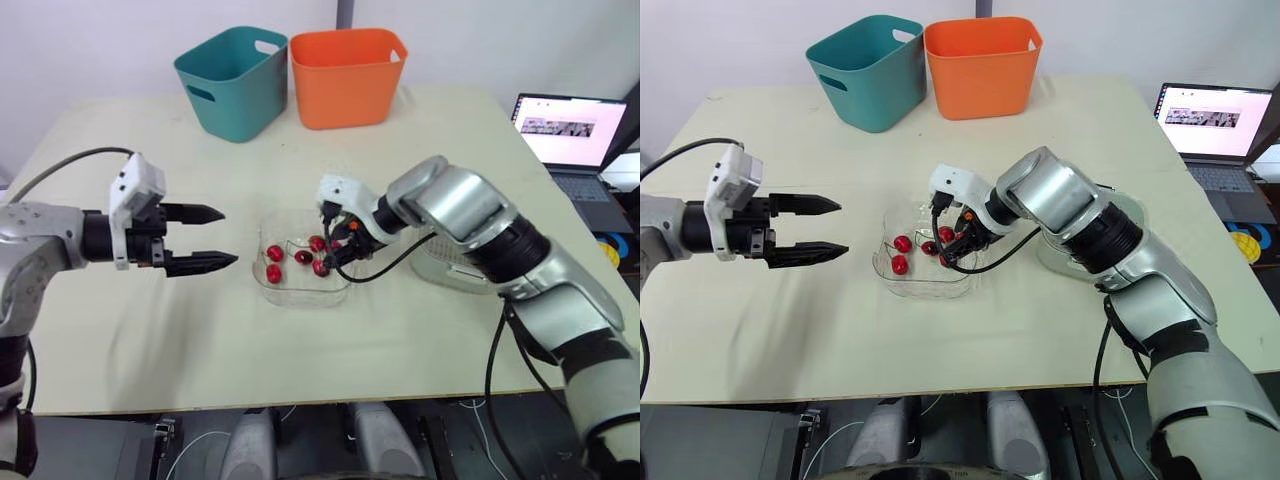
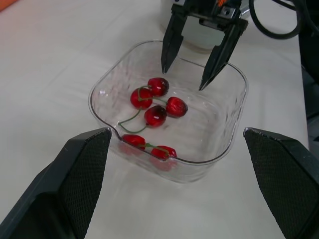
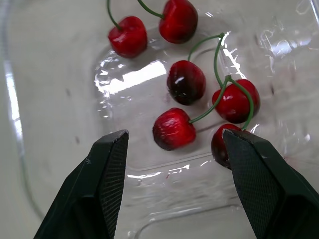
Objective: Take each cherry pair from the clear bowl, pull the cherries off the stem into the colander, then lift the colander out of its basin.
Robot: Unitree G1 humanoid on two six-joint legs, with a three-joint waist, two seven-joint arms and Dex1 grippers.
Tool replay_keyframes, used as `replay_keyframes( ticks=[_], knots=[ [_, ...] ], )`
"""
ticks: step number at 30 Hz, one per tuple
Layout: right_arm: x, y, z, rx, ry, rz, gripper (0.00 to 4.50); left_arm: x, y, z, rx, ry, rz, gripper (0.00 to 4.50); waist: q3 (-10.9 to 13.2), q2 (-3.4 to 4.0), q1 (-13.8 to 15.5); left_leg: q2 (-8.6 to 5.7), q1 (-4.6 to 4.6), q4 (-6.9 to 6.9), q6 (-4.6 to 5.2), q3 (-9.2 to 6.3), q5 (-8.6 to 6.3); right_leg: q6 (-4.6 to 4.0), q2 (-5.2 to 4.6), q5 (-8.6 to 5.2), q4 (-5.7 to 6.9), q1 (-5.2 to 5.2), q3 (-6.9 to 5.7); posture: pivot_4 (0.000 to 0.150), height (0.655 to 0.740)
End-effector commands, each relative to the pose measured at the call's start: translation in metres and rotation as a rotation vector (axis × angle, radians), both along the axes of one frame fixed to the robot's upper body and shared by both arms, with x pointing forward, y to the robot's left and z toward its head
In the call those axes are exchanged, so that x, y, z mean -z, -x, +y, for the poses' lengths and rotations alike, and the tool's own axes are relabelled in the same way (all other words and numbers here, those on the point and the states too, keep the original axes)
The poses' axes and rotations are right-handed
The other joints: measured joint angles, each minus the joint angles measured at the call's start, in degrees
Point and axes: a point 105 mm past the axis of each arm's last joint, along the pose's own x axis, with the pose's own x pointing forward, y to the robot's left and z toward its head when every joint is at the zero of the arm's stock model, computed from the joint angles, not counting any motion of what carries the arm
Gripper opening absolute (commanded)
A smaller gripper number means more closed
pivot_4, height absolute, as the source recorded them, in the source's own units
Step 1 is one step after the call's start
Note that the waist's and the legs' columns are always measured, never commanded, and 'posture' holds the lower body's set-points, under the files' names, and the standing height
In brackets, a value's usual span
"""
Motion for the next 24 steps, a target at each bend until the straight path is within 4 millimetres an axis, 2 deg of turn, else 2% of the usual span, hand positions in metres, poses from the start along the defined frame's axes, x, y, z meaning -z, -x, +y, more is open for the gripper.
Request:
replay_keyframes(
  ticks=[1,10,16,24],
  knots=[
    [-0.010,-0.006,0.005,-0.040,0.054,-0.103,3.16,-0.010,0.004,-0.008,0.027,0.009,-0.037,4.50,0.00,0.00,0.00,0.00,0.00,0.00,0.00,0.00,0.00,0.00,0.00,0.00,0.01,0.00,0.00,0.150,0.7400],
    [-0.002,-0.011,0.015,-0.128,0.158,-0.187,3.16,-0.008,0.003,-0.015,0.028,0.036,-0.048,4.50,0.00,-0.01,-0.03,0.00,0.00,0.00,-0.01,0.00,0.00,-0.01,0.00,0.00,0.02,-0.01,0.00,0.150,0.7400],
    [-0.003,0.000,0.027,-0.123,0.107,-0.067,3.16,-0.006,0.000,-0.017,0.022,0.048,-0.064,4.50,0.00,-0.01,-0.03,0.00,0.01,0.00,-0.01,-0.01,0.00,-0.05,0.00,0.02,0.04,-0.01,0.00,0.150,0.7400],
    [0.008,0.003,0.027,-0.147,0.149,-0.008,3.16,-0.006,-0.005,-0.015,0.006,0.054,-0.091,4.50,-0.01,-0.01,-0.01,-0.01,0.01,0.00,-0.01,-0.02,0.01,-0.13,0.00,0.07,0.04,0.00,-0.01,0.150,0.7400]
  ],
)
